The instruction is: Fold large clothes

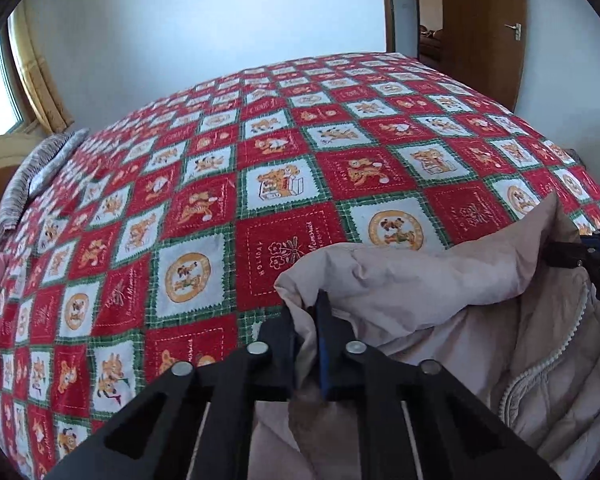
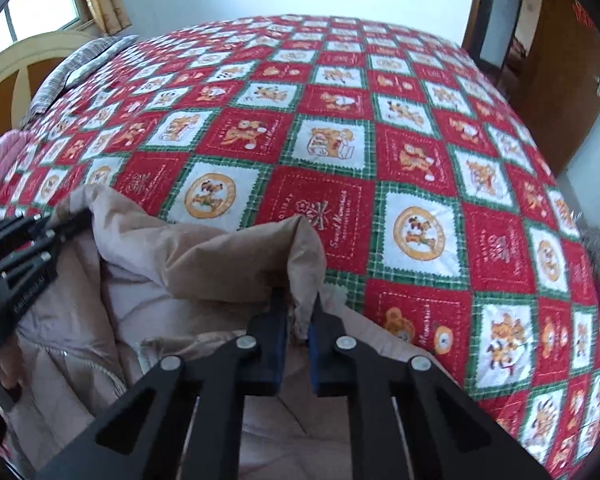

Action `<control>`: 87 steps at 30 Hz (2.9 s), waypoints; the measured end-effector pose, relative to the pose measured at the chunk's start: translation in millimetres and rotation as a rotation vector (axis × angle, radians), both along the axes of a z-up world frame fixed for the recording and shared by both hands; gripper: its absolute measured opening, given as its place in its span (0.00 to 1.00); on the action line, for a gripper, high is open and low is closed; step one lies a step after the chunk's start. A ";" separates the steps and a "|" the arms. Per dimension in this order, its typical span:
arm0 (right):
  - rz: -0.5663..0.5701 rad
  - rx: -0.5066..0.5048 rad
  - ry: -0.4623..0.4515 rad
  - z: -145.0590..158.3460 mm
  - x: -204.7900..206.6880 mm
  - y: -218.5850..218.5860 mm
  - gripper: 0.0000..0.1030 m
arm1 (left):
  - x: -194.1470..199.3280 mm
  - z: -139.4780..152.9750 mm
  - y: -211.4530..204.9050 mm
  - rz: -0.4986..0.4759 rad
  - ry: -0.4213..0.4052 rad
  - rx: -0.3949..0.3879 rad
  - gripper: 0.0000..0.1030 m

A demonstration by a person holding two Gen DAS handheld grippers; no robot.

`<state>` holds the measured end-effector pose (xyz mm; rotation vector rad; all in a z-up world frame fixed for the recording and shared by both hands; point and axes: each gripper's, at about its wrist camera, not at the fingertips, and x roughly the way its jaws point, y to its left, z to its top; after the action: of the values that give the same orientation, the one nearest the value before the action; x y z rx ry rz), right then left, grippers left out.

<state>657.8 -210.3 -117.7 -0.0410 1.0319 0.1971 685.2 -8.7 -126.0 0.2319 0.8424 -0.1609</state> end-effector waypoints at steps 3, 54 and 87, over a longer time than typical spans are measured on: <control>0.013 -0.027 -0.031 1.7 -8.5 0.7 0.10 | -12.0 6.4 2.8 -0.008 -0.028 0.001 0.04; 0.065 -0.224 -0.102 -38.7 -68.0 -9.9 0.07 | -43.0 -28.7 10.2 0.160 -0.014 0.220 0.93; -0.073 0.000 -0.067 -41.2 -40.1 24.0 0.44 | -24.0 -34.1 -20.3 0.163 0.050 0.036 0.93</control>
<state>617.7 -186.3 -158.8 -0.0102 0.9654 0.1282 661.2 -28.9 -160.1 0.1922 0.9108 0.0008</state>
